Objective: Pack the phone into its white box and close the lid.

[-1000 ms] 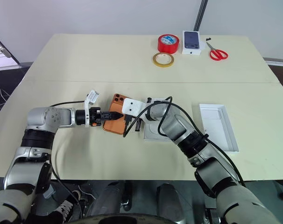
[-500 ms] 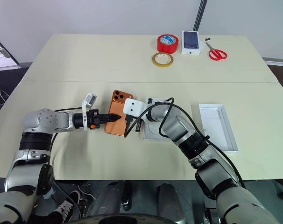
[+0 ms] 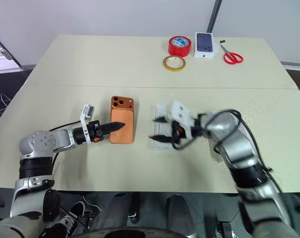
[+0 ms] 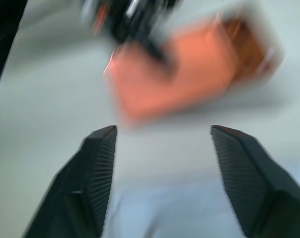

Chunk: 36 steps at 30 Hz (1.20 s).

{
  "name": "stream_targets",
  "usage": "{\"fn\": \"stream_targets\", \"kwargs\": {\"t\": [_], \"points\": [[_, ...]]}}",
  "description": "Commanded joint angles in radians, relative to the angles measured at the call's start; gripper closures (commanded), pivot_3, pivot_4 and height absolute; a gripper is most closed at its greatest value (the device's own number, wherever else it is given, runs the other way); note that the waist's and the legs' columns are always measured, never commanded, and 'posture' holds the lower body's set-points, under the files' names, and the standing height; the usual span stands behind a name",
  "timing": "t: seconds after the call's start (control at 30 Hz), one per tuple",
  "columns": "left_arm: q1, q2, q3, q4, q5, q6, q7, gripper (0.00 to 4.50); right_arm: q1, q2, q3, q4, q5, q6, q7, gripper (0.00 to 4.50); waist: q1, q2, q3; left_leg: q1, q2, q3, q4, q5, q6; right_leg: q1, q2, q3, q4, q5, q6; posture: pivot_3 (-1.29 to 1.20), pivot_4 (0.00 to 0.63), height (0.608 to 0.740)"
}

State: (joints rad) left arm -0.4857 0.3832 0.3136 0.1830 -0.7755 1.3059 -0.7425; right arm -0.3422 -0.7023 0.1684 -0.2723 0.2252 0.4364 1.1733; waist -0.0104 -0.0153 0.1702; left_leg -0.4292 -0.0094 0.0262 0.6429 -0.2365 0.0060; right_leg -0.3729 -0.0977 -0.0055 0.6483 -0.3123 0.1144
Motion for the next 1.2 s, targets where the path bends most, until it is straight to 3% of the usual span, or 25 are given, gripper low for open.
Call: {"fn": "stream_targets", "kwargs": {"t": [0.03,0.37,0.47,0.6,0.8,1.07,1.2], "points": [[-0.013,-0.022,0.023,-0.051,-0.047,0.0,0.023,4.43,0.048,-0.077,0.001,-0.043,-0.054,-0.176,0.042,1.59,-0.005,0.0,0.0,0.0,0.0,0.0,0.0,0.0,0.0,0.0,0.0,0.0,0.0,0.0,0.0,0.0,0.15,0.728],[-0.035,-0.028,0.011,-0.021,-0.051,-0.008,0.047,4.43,0.09,-0.071,0.036,0.02,-0.113,-0.292,-0.019,1.59,0.003,0.0,0.0,0.001,0.001,0.0,0.0,0.001,-0.001,0.0,0.001,0.0,0.001,0.0,0.0,0.0,0.15,0.728],[-0.045,-0.032,0.003,-0.022,-0.047,-0.006,0.056,4.43,0.105,-0.071,0.058,0.045,-0.142,-0.318,-0.035,2.39,0.004,0.0,0.0,0.001,0.001,0.0,0.001,0.001,-0.001,0.0,0.001,0.0,0.0,0.0,0.0,0.0,0.15,0.728],[-0.054,-0.032,-0.013,-0.041,-0.043,-0.017,0.069,4.43,0.119,-0.076,0.066,0.051,-0.147,-0.319,-0.037,4.48,0.001,0.0,0.0,0.001,0.001,0.0,0.001,0.001,-0.001,0.0,0.001,0.0,0.001,0.0,0.0,0.0,0.15,0.728],[-0.095,-0.048,0.01,-0.044,-0.069,-0.009,0.094,4.43,0.085,-0.035,0.057,0.017,-0.119,-0.264,-0.075,4.48,0.001,0.0,0.0,0.001,0.001,0.0,0.0,0.001,-0.001,0.0,0.001,0.0,0.001,0.0,0.0,0.0,0.15,0.728],[-0.217,-0.186,0.13,-0.049,-0.182,0.065,0.255,4.43,-0.002,0.098,0.134,-0.036,-0.162,-0.061,-0.202,4.48,0.002,-0.001,0.001,-0.001,0.001,0.0,0.003,0.001,-0.001,0.0,0.001,0.0,0.001,0.0,0.0,0.0,0.15,0.728],[-0.187,-0.205,0.101,-0.065,-0.183,0.082,0.281,4.43,-0.006,0.118,0.143,-0.058,-0.156,-0.051,-0.214,3.09,0.0,-0.001,0.001,-0.001,0.001,0.0,0.002,0.004,-0.005,0.0,0.002,-0.001,0.001,0.0,0.0,0.0,0.15,0.728]]}}
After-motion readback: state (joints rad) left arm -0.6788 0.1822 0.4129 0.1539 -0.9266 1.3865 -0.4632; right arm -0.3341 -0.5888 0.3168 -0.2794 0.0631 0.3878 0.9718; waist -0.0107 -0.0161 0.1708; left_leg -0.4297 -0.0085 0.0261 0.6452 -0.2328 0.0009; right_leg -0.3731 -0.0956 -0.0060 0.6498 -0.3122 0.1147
